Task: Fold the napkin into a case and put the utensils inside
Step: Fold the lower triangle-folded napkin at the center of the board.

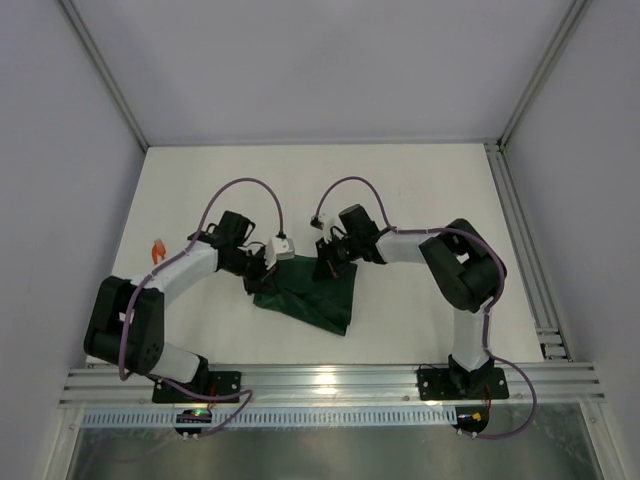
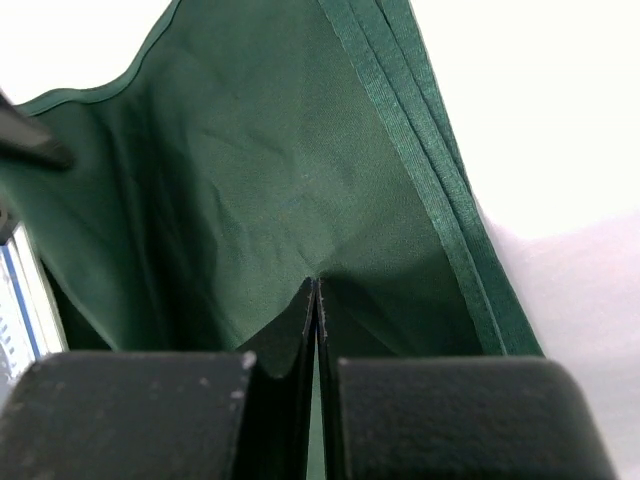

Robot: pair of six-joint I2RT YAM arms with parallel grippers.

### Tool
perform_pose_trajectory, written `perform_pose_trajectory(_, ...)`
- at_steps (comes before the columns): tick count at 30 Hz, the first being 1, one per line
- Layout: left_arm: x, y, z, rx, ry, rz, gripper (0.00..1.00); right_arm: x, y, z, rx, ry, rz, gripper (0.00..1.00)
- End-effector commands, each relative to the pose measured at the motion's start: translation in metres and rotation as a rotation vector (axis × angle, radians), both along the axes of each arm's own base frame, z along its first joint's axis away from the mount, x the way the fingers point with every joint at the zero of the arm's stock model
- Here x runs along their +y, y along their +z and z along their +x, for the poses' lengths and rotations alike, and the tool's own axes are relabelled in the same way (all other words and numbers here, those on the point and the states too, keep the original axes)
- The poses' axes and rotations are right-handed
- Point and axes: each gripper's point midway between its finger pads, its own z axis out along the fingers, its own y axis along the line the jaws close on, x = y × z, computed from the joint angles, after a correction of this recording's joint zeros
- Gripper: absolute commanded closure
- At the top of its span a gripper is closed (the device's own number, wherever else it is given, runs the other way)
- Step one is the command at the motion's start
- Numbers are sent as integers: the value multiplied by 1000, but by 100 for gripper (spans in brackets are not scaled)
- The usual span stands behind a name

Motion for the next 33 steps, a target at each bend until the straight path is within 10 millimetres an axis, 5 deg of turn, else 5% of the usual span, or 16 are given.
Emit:
perform_pose_trajectory(1, -8, 5, 20, 24, 54, -47, 100, -7, -27, -11, 49, -1, -42, 96)
perform_pose_trajectory(11, 9, -11, 46, 118, 183, -27, 100, -11, -36, -21, 70, 35, -46, 96)
perform_pose_trajectory(25, 24, -38, 44, 192, 241, 77, 100, -14, -40, -25, 76, 40, -58, 96)
perform_pose_trajectory(33, 38, -34, 45, 132, 271, 143, 86, -16, -37, -21, 67, -1, -71, 96)
